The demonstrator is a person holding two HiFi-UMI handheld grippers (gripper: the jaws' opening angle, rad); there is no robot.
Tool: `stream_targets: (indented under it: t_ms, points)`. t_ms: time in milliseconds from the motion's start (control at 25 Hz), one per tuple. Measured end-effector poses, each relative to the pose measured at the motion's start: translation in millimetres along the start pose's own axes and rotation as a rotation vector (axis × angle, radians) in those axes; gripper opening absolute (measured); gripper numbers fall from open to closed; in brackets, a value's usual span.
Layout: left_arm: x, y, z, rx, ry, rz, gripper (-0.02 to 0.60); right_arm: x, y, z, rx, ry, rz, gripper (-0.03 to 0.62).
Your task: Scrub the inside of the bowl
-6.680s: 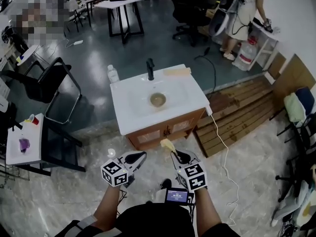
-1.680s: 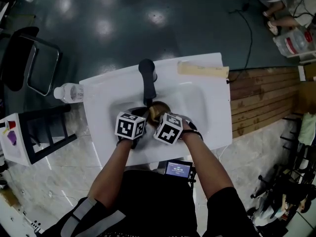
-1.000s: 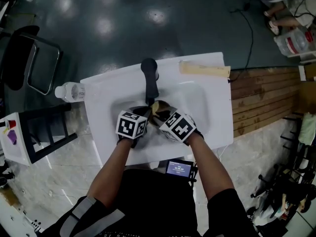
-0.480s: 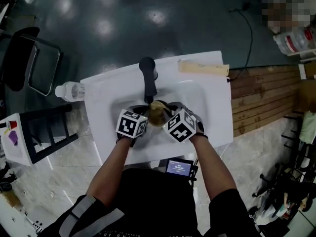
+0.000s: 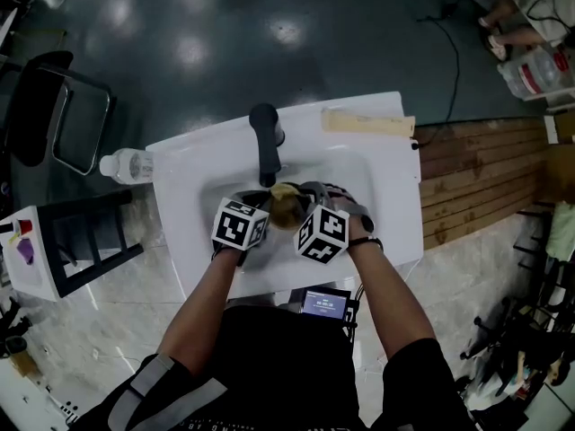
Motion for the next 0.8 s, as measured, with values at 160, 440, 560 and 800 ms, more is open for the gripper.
stream_targets:
  t_ms: [160,440,560,800]
  points:
    - [0.4,1.1,-2.1,-0.006,-0.017,-0.002,0.021,2.9,-4.9,-9.5,-0.051,-0.031,-0.017,0.04]
    - [0.1,2.1,-4.7,-0.007,-0.042,-0.009,0.021,2.5,-6.6,-38.1,-0.181,-0.036,-0.014,0.04]
    - [-0.8,3.0,-5.2,-0.005,-0.051,-0.024,0.02,0.4,-4.0,-46.6,-0.241,-0.021,-0.007,0.04]
    - [-6.8,1.4,-5.1,0.005,-0.121,-0.049,0.018,-10.1,5.0,-65.2,-0.368,-0.045,0.003,0.04]
Point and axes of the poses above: the fingertips, and each gripper's own axes: y forward along the fingers, z to its right, x out of its underside, the point moved 4 cm from there along -y, backward along the fingers, and after that the axes turned 12 degrees about -y, right-handed, at the moved point
